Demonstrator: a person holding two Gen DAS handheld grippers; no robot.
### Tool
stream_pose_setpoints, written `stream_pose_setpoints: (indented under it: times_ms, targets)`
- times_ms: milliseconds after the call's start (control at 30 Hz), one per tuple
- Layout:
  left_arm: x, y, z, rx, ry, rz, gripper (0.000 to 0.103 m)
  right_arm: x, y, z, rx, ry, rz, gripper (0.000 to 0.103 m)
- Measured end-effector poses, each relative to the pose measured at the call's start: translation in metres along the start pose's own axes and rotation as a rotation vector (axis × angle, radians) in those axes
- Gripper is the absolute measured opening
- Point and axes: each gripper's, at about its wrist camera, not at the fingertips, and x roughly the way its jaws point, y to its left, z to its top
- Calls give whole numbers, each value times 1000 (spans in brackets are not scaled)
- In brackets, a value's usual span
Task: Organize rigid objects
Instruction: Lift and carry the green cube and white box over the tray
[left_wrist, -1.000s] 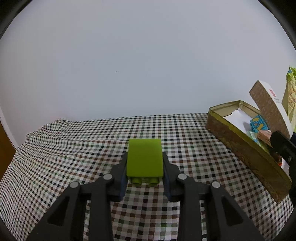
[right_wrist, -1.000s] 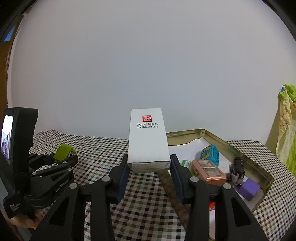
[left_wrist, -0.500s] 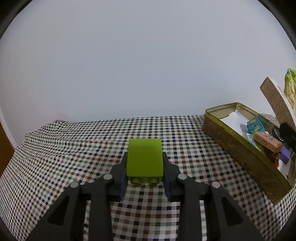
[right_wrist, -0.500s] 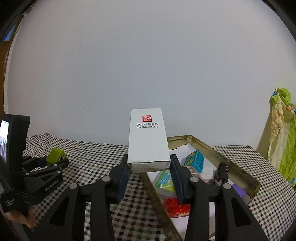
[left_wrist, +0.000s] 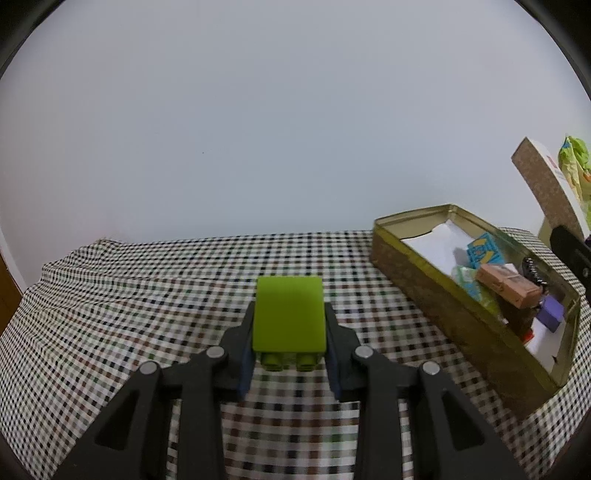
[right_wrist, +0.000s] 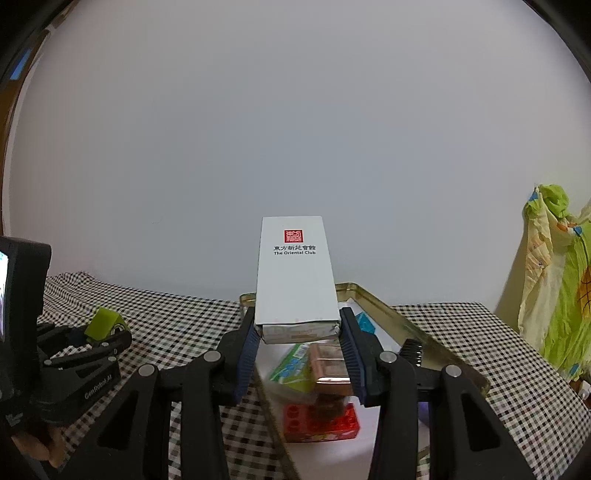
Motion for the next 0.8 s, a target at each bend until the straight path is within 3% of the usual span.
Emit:
stream_pose_setpoints:
  times_ms: [800]
  targets:
    - [-15, -64, 30, 18, -68, -91, 31, -9, -100, 9, 107, 7, -108, 45]
